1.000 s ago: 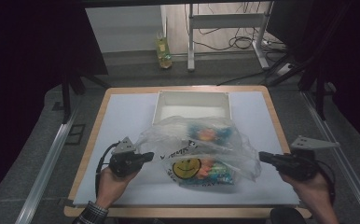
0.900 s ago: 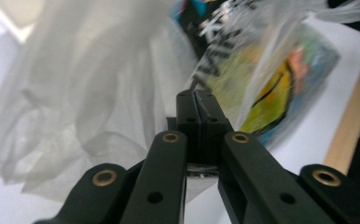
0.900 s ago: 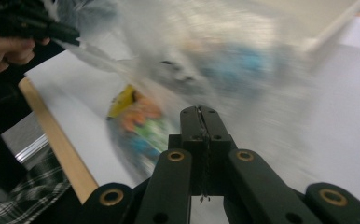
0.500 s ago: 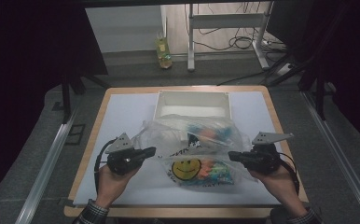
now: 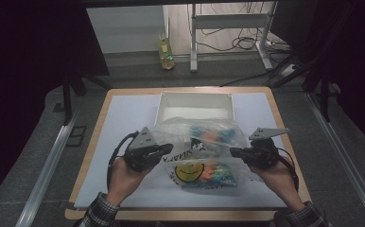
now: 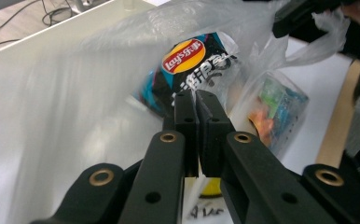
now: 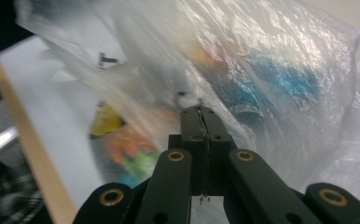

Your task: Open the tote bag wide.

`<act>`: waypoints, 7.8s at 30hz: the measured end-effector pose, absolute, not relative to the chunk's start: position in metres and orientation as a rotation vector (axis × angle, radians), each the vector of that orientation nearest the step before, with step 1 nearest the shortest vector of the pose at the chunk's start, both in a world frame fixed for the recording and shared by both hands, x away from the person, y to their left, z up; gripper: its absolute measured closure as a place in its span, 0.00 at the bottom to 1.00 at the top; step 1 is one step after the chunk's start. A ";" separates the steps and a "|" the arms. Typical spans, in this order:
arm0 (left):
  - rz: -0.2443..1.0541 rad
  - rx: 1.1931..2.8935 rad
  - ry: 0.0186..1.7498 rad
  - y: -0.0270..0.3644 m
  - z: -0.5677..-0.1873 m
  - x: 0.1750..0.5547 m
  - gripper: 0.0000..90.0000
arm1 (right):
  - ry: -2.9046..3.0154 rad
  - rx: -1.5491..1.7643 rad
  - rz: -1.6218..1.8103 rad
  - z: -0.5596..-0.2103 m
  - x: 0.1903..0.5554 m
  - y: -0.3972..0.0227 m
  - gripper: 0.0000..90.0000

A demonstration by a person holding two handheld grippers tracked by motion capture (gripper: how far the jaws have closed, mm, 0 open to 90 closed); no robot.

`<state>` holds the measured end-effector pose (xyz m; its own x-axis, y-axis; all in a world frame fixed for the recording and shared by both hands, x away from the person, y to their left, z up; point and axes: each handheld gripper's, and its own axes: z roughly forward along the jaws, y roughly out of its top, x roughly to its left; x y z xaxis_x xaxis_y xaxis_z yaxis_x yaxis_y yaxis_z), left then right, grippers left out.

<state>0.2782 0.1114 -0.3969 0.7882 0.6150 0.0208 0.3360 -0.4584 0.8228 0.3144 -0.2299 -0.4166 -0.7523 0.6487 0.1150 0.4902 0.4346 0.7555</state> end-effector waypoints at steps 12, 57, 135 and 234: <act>0.430 2.150 1.043 0.088 -0.464 0.375 0.97 | 2.418 1.123 1.069 -0.441 0.362 -0.232 0.99; 0.357 2.135 0.791 0.071 -0.432 0.310 0.96 | 2.437 0.987 1.134 -0.432 0.326 -0.226 0.99; 0.308 2.327 0.943 0.083 -0.526 0.379 0.99 | 2.635 1.064 0.964 -0.517 0.325 -0.221 0.99; 0.260 2.127 0.848 0.123 -0.506 0.290 0.91 | 2.764 0.823 1.174 -0.500 0.257 -0.170 0.99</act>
<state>0.2897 0.1225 -0.5061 0.7529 0.6506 -0.0992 0.4829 -0.4438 0.7549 0.2565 -0.1702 -0.5000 -0.8600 0.4798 0.1739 0.4583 0.5762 0.6767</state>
